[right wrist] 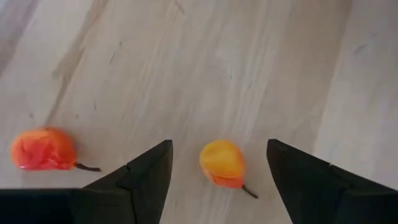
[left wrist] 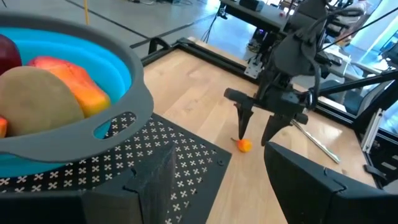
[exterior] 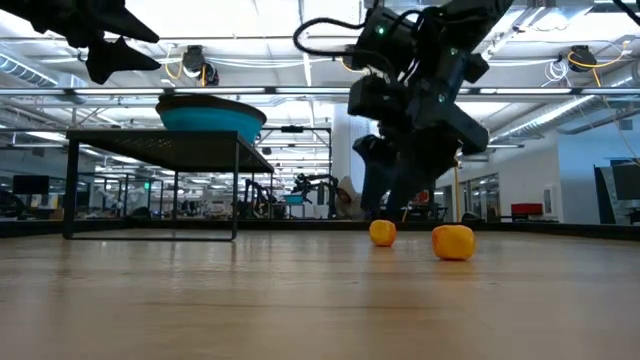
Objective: Pick & Place Fruit
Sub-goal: Put the top peach into the blue strainer bowl on the shelf
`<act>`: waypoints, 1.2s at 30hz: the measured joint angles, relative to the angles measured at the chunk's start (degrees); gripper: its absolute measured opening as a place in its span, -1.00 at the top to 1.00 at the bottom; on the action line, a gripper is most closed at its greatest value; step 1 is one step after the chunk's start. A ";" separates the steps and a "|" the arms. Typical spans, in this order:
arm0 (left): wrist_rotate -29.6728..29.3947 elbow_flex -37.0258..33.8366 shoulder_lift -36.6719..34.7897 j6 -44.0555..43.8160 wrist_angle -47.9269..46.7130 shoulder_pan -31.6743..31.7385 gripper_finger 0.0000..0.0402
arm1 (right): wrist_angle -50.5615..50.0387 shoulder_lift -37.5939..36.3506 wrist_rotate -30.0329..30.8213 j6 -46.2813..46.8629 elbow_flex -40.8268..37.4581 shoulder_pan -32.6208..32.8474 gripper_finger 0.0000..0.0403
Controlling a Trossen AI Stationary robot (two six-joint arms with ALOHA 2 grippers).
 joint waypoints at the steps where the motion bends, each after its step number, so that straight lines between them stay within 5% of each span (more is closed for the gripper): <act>1: 0.00 0.00 0.00 0.00 0.03 0.00 -0.22 | 0.05 0.61 0.00 0.00 0.00 0.00 -0.26; 20: 0.15 0.00 0.02 -0.11 0.04 0.04 -0.22 | 1.10 5.05 3.42 -2.78 0.02 -0.02 -0.21; 36: 0.11 0.00 0.16 -1.82 -0.26 0.02 -0.22 | 0.88 4.53 3.28 -1.27 0.14 -0.03 0.38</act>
